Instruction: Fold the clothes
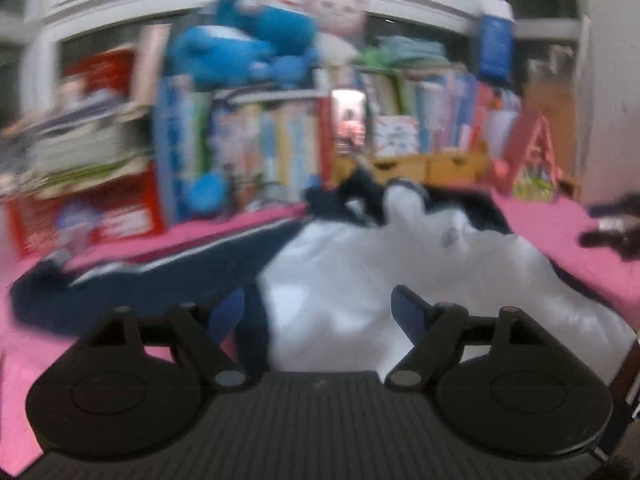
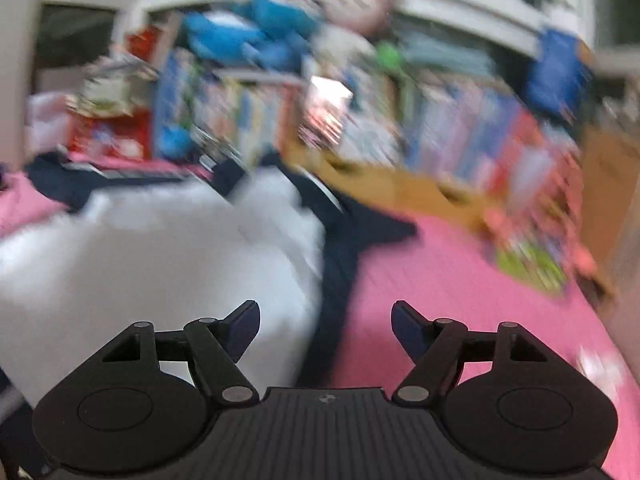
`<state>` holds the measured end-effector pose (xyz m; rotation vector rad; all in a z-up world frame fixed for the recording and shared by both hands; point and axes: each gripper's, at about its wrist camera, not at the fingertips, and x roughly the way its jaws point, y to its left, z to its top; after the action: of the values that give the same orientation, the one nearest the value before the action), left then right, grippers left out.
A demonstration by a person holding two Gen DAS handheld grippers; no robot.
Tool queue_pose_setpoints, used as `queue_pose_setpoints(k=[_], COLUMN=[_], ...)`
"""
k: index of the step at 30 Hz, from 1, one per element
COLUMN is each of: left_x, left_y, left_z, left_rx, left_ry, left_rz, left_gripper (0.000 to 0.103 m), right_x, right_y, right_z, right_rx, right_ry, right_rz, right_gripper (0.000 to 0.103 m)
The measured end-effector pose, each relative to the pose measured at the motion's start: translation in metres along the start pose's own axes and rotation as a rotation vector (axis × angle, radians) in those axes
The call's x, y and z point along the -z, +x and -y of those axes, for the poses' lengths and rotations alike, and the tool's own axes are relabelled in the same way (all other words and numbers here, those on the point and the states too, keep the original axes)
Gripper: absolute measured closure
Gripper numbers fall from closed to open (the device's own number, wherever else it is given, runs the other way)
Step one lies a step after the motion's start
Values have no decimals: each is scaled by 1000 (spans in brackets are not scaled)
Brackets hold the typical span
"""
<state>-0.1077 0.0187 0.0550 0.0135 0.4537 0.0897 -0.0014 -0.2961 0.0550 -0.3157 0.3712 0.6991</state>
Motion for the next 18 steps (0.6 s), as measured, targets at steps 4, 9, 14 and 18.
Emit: queue_pose_setpoints(k=[4,9,14,18], left_x=[-13,11,38,40], left_y=[67,114,139,142], left_z=[36,53,43,36], left_rx=[29,-6,-15,-5], left_ry=[3,4,-74,-108], left_rz=[-25,-82,-196,-221], left_gripper=[22,22,19,13], right_x=[-24,-23,-26,-49], right_y=[45,70,79,113], right_z=[-41,-49,-17,-2], right_rx=[-124,-131,-46,-20], right_ry=[-48,-45,-19,26], right_rz=[-2,-55,-65,-53], right_gripper=[30,31,28,26])
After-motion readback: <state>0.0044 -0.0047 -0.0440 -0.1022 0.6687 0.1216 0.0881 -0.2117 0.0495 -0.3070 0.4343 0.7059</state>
